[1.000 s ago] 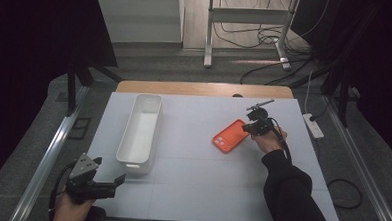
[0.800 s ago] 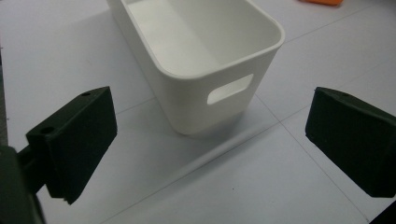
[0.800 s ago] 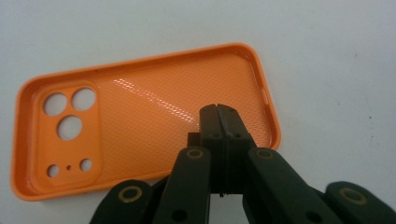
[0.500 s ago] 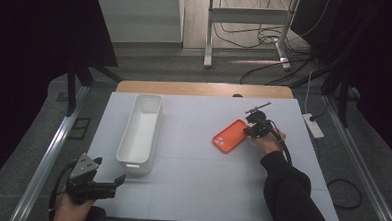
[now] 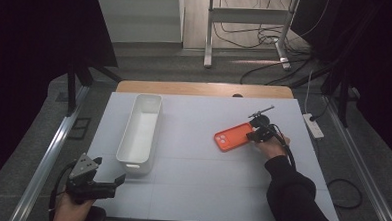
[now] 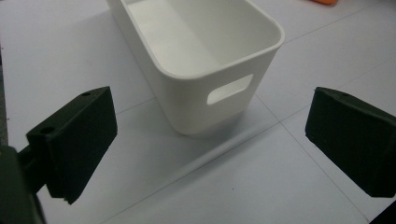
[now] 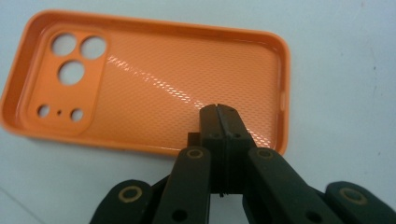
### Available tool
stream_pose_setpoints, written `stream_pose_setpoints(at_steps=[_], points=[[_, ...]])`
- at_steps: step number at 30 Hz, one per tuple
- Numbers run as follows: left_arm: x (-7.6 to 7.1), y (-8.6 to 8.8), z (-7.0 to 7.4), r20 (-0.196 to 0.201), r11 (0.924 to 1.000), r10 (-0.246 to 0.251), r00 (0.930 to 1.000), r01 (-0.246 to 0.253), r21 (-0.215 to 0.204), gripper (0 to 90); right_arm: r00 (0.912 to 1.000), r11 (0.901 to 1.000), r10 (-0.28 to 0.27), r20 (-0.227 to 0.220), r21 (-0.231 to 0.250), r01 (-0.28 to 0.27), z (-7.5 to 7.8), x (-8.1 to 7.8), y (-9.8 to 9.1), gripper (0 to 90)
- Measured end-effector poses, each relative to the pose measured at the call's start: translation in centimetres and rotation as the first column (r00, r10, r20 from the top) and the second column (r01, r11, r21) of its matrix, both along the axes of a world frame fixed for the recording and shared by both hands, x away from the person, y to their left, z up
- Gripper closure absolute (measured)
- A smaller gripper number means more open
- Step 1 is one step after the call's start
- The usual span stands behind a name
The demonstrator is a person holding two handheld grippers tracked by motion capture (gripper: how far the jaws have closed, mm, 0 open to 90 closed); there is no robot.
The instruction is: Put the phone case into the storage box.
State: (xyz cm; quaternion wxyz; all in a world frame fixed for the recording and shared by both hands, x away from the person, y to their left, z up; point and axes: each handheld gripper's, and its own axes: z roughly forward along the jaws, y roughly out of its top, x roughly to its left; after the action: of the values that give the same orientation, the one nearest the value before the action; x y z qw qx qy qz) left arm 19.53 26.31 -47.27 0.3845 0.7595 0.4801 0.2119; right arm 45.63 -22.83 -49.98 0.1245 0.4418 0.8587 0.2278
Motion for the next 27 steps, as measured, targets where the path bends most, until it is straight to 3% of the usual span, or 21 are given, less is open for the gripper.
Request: stream_pose_setpoints(at_steps=[7, 27], points=[[0.0, 0.0, 0.0, 0.0, 1.0, -0.001, 1.0, 0.001, 0.003, 3.1, 0.9999, 0.9997, 0.001, -0.011, -0.024, -0.001, 0.3, -1.4, -0.6, 89.3], [0.1, 0.0, 0.0, -0.001, 1.0, -0.002, 1.0, 0.002, -0.005, 3.1, 0.9956, 0.9984, 0.049, -0.08, 0.033, -0.047, 0.3, -4.7, -2.0, 89.4]])
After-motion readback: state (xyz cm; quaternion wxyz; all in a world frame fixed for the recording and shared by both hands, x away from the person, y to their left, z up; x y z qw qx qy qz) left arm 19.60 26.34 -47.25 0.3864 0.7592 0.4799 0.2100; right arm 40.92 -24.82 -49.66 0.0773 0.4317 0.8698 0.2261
